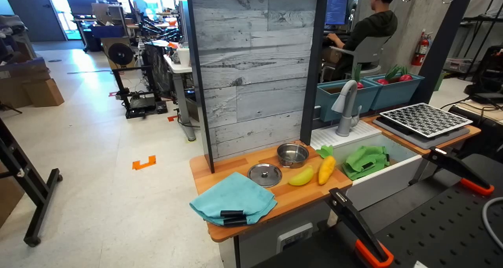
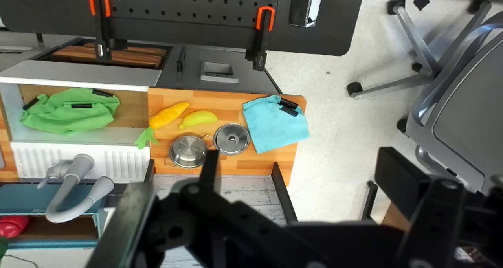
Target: Pick the lid and put it on the pot
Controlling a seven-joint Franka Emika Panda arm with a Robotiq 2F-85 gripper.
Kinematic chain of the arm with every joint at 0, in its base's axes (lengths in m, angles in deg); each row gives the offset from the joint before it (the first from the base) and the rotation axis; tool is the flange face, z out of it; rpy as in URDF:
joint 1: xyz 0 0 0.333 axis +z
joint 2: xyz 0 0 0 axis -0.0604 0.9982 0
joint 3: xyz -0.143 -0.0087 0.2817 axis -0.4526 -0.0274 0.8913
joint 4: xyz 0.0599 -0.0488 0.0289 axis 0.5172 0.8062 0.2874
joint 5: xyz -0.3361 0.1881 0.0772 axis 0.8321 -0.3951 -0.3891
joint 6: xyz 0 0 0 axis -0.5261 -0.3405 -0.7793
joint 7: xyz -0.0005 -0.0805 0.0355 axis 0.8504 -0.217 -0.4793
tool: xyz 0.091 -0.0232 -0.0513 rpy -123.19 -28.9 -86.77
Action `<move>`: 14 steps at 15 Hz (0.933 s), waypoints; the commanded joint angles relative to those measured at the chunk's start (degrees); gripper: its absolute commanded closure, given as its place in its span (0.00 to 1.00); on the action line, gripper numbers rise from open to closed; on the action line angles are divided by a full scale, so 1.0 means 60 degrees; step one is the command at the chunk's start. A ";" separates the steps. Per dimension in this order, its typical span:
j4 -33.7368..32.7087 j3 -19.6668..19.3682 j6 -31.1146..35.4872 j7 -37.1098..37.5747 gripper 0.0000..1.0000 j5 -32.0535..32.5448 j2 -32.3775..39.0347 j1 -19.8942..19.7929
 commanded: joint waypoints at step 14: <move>-0.0398 0.0225 0.4360 0.0160 0.00 0.0078 0.4910 -0.0107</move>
